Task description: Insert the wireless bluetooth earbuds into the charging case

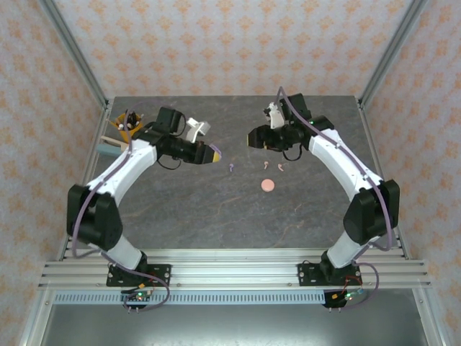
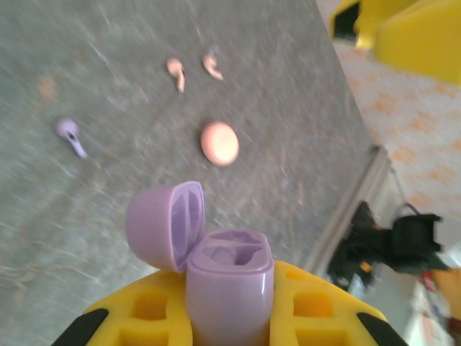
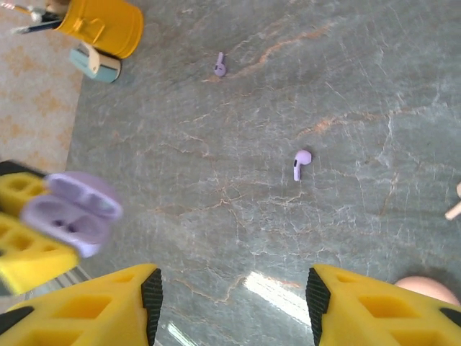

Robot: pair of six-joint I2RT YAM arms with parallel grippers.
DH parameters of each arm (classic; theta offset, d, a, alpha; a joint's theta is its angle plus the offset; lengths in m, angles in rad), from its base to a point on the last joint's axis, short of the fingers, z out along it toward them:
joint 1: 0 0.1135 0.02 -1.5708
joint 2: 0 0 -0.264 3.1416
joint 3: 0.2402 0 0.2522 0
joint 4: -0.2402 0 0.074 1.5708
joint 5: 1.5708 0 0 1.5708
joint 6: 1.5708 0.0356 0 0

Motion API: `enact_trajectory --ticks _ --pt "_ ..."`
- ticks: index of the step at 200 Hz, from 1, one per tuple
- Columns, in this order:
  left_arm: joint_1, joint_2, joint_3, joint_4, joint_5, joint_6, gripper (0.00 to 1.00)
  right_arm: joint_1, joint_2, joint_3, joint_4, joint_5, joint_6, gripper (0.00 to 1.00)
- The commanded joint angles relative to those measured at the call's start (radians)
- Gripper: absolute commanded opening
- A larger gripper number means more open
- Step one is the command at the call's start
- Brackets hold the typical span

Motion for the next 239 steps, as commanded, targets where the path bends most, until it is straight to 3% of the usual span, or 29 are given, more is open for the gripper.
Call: enact_trajectory --ticks 1,18,48,75,108,135,182,239 --pt "-0.014 -0.086 -0.079 0.211 -0.204 -0.099 0.00 0.039 0.020 -0.017 -0.009 0.159 0.155 0.57" --pt "-0.042 -0.142 -0.164 0.310 -0.320 -0.100 0.00 0.072 0.058 0.001 -0.041 0.239 0.209 0.57" --pt "-0.155 -0.283 -0.354 0.495 -0.752 0.012 0.00 0.120 0.144 0.043 -0.091 0.336 0.288 0.57" --pt "-0.158 -0.380 -0.542 0.742 -0.876 -0.009 0.00 0.156 0.228 0.094 -0.116 0.375 0.335 0.57" --pt "-0.156 -0.439 -0.762 1.123 -0.865 0.002 0.00 0.217 0.356 0.216 -0.201 0.442 0.368 0.56" --pt "-0.155 -0.458 -0.847 1.298 -0.811 0.027 0.00 0.253 0.445 0.302 -0.260 0.486 0.393 0.56" --pt "-0.154 -0.463 -0.857 1.364 -0.690 0.026 0.00 0.278 0.573 0.424 -0.312 0.526 0.436 0.55" --pt "-0.154 -0.483 -0.861 1.382 -0.681 -0.002 0.00 0.296 0.697 0.584 -0.400 0.582 0.430 0.52"
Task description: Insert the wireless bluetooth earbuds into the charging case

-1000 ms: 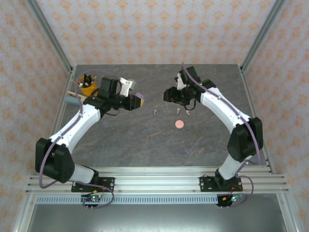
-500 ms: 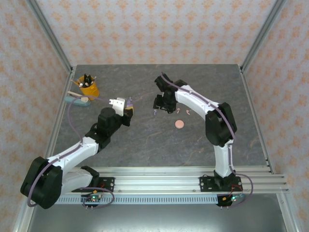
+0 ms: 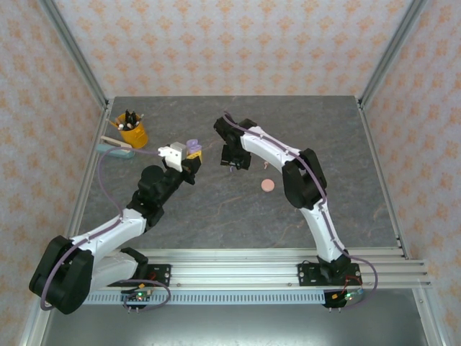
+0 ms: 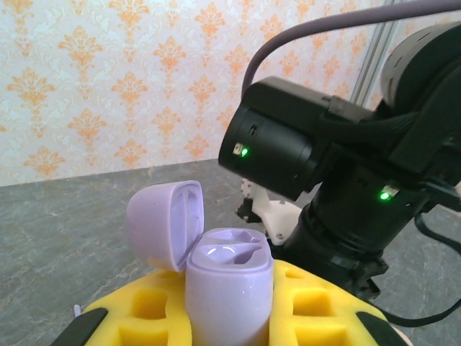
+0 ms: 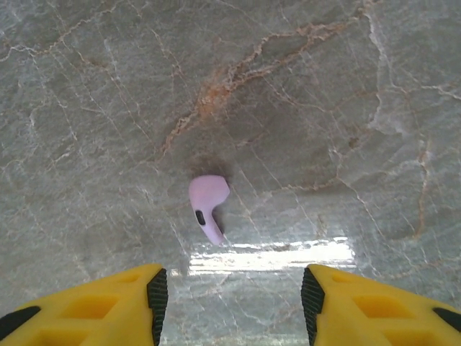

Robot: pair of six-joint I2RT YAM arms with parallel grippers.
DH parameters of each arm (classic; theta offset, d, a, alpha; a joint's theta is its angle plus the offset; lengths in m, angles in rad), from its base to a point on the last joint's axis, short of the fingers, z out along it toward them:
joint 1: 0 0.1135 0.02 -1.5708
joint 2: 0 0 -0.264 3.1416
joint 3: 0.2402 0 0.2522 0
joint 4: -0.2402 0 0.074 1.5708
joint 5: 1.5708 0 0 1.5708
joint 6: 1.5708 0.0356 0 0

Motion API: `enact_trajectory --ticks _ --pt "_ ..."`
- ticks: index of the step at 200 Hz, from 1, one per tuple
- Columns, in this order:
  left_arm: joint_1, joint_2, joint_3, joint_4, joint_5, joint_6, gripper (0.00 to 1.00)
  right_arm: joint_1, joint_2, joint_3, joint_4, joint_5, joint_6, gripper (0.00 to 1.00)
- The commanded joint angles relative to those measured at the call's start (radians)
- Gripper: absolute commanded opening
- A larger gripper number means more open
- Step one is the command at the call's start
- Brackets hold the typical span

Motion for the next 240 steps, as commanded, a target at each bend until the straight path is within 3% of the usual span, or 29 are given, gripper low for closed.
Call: enact_trajectory --ticks 1,157,240 --pt "0.005 -0.033 -0.002 0.068 0.022 -0.005 0.00 0.013 0.036 0.071 -0.088 0.068 0.012 0.52" --pt "0.005 -0.054 0.002 0.050 0.050 -0.040 0.00 0.022 0.204 0.269 -0.141 0.090 -0.029 0.38" --pt "0.005 -0.060 0.002 0.036 0.054 -0.044 0.00 0.022 0.224 0.261 -0.149 0.110 -0.042 0.31"
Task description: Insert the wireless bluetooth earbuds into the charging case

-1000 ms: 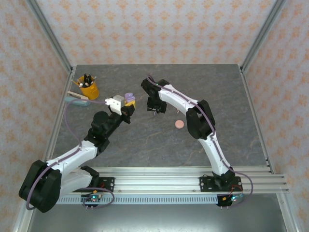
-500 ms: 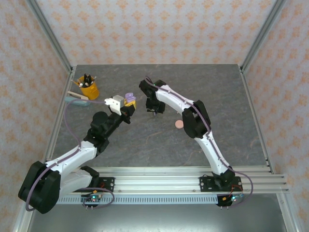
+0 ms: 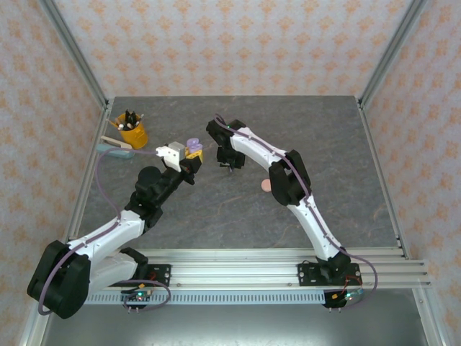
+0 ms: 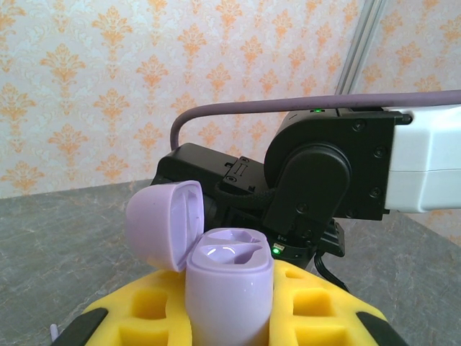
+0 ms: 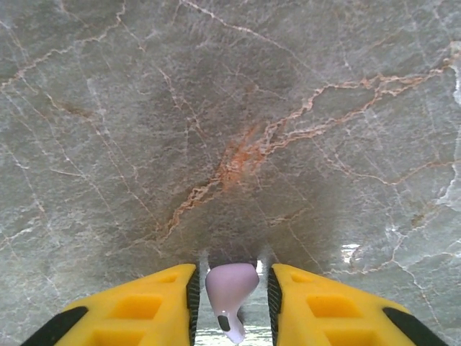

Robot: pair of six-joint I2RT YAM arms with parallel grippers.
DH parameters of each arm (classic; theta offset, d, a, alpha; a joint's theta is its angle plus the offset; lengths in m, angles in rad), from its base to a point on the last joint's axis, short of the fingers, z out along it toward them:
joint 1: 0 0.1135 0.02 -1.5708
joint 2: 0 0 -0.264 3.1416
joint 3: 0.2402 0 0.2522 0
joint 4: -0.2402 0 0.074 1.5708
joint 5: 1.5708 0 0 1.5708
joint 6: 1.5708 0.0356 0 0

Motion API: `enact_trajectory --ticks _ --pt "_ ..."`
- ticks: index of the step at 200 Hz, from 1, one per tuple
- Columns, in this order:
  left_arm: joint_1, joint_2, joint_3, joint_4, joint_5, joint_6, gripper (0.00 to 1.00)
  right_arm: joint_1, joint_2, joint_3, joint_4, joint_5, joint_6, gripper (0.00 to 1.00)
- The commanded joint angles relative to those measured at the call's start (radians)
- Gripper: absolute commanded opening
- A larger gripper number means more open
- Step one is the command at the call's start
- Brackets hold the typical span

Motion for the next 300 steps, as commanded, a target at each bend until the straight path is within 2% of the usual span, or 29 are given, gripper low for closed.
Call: enact_trajectory --ticks 1,90,171,235,300 --pt "0.004 -0.027 0.002 0.028 0.010 -0.014 0.00 0.007 0.017 0.014 -0.043 0.048 -0.012 0.30" --pt "0.004 -0.033 0.015 -0.004 0.043 -0.022 0.00 -0.007 -0.029 -0.051 -0.015 0.057 -0.033 0.19" --pt "0.004 -0.032 0.021 -0.029 0.051 -0.030 0.00 -0.007 -0.146 -0.199 0.074 0.047 -0.027 0.14" --pt "0.004 -0.020 0.025 -0.039 0.094 -0.032 0.00 -0.008 -0.310 -0.387 0.203 0.051 -0.020 0.13" --pt "0.004 0.016 0.070 -0.058 0.220 -0.027 0.00 -0.008 -0.538 -0.574 0.322 0.057 -0.030 0.13"
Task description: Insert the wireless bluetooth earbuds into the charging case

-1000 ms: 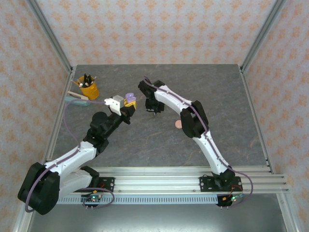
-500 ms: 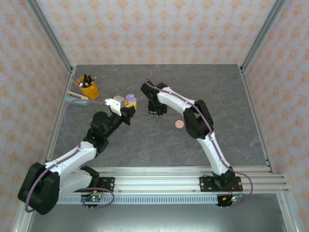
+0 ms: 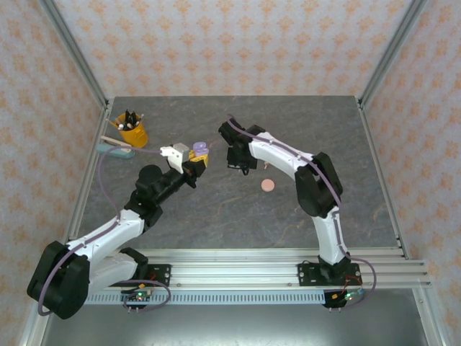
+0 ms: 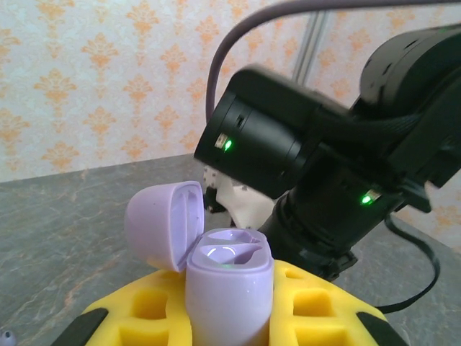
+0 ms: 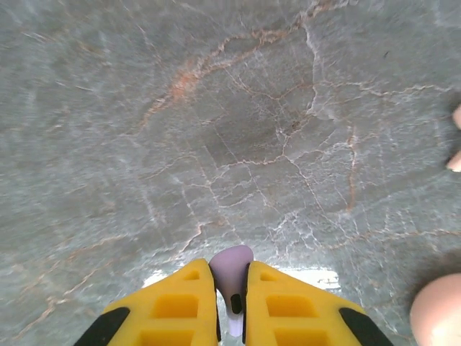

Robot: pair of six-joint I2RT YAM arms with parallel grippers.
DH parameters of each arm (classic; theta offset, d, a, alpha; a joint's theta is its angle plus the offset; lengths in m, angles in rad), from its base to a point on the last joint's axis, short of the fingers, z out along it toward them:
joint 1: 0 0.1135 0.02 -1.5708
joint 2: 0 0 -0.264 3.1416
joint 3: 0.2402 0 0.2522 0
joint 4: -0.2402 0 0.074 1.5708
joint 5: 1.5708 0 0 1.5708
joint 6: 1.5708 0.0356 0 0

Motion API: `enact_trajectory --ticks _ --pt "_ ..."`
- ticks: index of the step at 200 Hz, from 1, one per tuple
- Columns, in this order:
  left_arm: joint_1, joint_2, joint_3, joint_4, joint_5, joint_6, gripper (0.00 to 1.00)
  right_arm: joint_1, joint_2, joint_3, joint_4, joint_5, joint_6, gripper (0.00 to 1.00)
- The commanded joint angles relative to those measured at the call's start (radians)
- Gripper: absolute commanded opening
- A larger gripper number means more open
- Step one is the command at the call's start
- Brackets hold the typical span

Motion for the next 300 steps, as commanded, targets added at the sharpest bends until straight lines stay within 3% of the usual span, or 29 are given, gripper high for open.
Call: enact_trajectory --ticks 1,57,150,219,300 --pt "0.004 0.015 0.048 -0.011 0.081 0.000 0.00 -0.007 -0.106 -0.048 0.062 0.039 -0.007 0.13" --pt "0.002 0.037 0.078 -0.027 0.095 0.004 0.00 -0.009 -0.271 -0.133 0.124 0.043 -0.014 0.12" --pt "0.002 0.050 0.082 -0.046 0.077 0.007 0.00 -0.009 -0.327 -0.190 0.164 0.023 -0.010 0.10" --pt "0.002 0.042 0.085 -0.053 0.073 0.000 0.00 0.006 -0.253 -0.298 0.214 -0.037 -0.039 0.10" --pt "0.003 0.021 0.078 -0.055 0.059 -0.002 0.00 0.074 -0.099 -0.302 0.194 -0.028 -0.107 0.08"
